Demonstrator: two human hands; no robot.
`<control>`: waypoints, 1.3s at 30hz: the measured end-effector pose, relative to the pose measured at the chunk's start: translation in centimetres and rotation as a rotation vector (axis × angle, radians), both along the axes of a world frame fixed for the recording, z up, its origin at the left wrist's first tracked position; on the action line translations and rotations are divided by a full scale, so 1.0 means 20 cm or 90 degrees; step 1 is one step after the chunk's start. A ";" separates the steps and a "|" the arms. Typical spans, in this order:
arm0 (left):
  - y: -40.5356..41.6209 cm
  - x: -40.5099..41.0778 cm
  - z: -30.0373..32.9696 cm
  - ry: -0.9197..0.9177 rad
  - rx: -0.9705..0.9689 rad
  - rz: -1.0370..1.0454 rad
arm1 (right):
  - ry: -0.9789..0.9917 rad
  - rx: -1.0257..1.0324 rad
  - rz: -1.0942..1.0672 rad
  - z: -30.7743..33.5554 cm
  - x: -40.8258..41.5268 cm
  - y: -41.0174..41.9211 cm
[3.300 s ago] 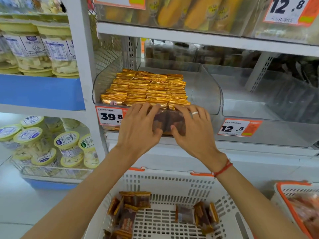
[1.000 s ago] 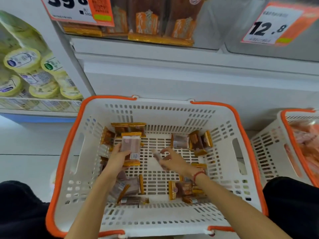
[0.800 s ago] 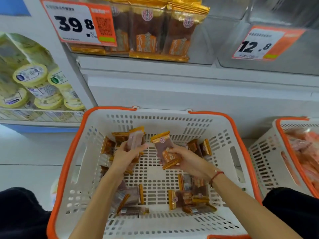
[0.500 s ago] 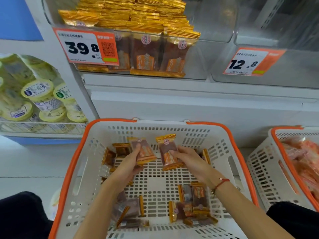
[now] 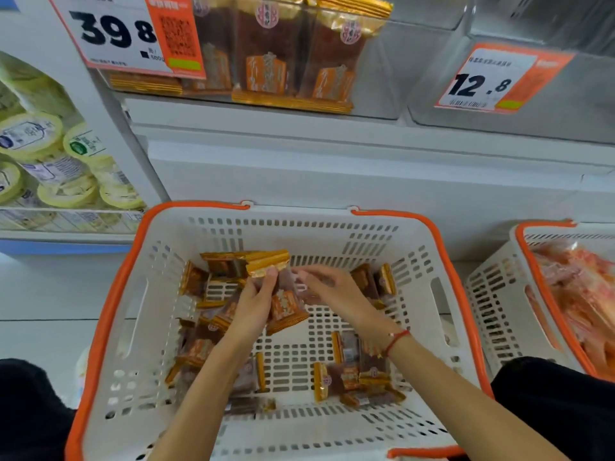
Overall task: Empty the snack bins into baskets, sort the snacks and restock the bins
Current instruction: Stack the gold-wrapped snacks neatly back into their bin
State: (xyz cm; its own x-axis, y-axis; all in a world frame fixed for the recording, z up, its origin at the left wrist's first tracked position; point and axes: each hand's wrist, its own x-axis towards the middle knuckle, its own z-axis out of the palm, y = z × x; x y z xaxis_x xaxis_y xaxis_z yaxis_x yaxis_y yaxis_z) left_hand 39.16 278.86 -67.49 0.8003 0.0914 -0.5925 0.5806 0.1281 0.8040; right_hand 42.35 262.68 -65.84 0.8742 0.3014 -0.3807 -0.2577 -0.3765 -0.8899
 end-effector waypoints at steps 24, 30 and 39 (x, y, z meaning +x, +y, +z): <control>0.08 0.04 0.23 -0.189 0.073 -0.032 | 0.035 0.085 -0.026 0.19 0.11 -0.17; -0.03 0.10 0.53 -0.269 -0.009 0.010 | -0.195 0.087 -0.108 0.44 0.07 0.12; -0.18 0.16 0.97 -0.423 -0.054 0.086 | -0.491 0.001 -0.201 0.80 0.09 0.25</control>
State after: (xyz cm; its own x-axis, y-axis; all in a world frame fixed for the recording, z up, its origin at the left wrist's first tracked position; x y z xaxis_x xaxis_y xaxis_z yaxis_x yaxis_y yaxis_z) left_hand 42.40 275.32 -48.09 0.9816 0.1905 0.0116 -0.0586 0.2430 0.9682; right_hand 44.17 267.69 -49.90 0.9331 -0.0009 0.3597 0.3312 -0.3875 -0.8603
